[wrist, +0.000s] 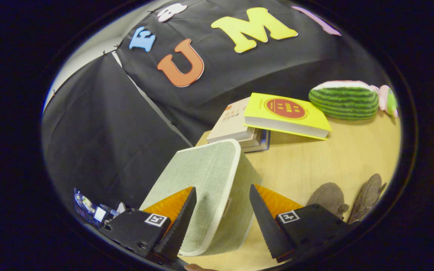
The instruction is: Open the storage box then place both shoes into the box .Put the left shoe in first, then the right shoe, with the right side of both shoes facing outward in a uniform manner.
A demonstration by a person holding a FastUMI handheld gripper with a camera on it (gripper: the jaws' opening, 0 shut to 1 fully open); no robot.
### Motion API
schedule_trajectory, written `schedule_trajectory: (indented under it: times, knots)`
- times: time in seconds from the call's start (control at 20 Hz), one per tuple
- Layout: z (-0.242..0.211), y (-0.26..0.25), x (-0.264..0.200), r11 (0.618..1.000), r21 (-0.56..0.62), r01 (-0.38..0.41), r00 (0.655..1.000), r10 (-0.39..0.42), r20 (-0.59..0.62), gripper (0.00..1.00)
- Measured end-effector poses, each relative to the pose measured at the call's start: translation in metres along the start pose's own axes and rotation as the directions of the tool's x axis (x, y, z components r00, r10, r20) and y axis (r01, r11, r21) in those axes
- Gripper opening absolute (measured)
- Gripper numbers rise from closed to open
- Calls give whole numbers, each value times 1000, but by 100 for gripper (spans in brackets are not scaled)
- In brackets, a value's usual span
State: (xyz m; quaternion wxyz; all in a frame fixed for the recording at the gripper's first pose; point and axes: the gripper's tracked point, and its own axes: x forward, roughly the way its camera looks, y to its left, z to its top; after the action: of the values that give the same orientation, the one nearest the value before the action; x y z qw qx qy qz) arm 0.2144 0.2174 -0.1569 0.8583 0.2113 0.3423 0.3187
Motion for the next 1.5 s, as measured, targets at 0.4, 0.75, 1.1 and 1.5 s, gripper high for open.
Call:
schedule_trajectory:
  times: [0.4,0.75,1.1,1.5]
  knots:
    - [-8,13,10,958,195,-210,953,245,-178,53]
    - [-8,8,-1,956,186,-225,934,267,-239,24]
    - [3,23,-17,986,109,-124,960,147,-238,12]
    - [27,78,-44,982,80,-172,968,184,-172,11]
